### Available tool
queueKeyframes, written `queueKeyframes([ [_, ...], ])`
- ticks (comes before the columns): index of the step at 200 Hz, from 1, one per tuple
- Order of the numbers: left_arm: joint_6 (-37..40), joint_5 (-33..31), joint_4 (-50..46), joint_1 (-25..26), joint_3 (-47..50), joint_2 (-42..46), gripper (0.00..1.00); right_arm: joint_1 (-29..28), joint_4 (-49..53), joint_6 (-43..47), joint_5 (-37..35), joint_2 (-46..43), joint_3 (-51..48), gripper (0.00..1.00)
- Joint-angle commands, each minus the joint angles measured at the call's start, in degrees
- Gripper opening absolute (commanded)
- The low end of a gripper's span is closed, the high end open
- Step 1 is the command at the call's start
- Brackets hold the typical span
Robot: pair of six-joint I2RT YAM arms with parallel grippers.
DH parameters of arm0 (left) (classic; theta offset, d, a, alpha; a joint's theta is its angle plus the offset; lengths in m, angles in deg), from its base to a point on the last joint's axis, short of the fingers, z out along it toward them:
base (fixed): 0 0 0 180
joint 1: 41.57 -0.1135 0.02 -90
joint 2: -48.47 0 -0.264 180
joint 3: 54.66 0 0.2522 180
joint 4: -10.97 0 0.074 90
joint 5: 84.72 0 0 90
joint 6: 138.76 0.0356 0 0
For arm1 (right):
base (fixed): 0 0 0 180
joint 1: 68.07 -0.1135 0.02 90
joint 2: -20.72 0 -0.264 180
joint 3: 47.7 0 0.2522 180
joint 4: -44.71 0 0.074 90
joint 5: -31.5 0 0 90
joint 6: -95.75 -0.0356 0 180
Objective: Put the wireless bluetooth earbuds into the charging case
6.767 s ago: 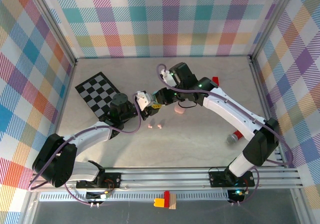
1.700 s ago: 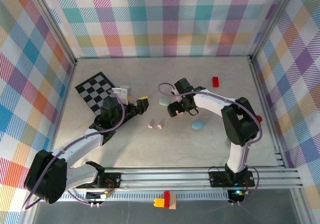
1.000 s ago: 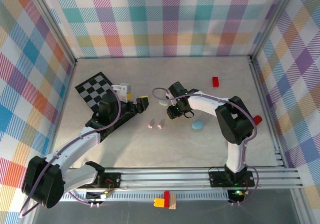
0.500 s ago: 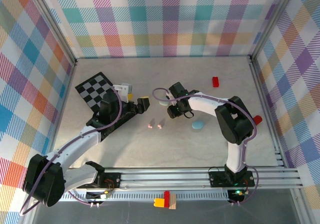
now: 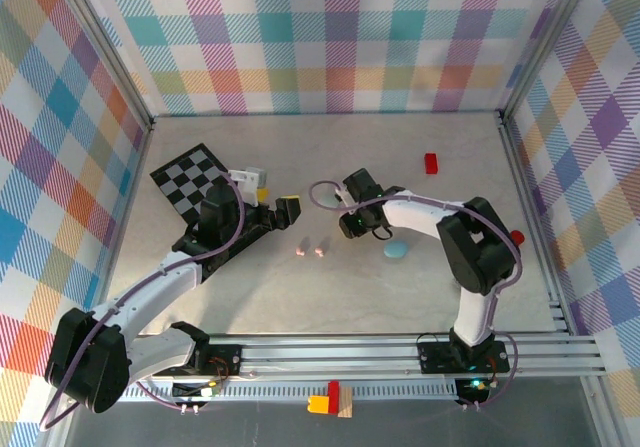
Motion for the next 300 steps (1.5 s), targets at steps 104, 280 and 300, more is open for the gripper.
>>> queueKeyframes([
  [104, 15.5, 10.8, 12.4, 0.0, 4.5, 4.2, 0.99, -0.1, 17.9, 8.2, 15.6, -28.9, -0.4, 0.38],
  [280, 30.4, 35.5, 2.1, 9.6, -5.1, -3.5, 0.96, -4.0, 32.1, 18.0, 33.0, -31.2, 13.2, 0.36],
  [300, 31.2, 35.5, -0.7, 10.4, -5.9, -3.0, 0.95, -4.4, 33.3, 19.4, 33.4, -29.9, 14.9, 0.37],
])
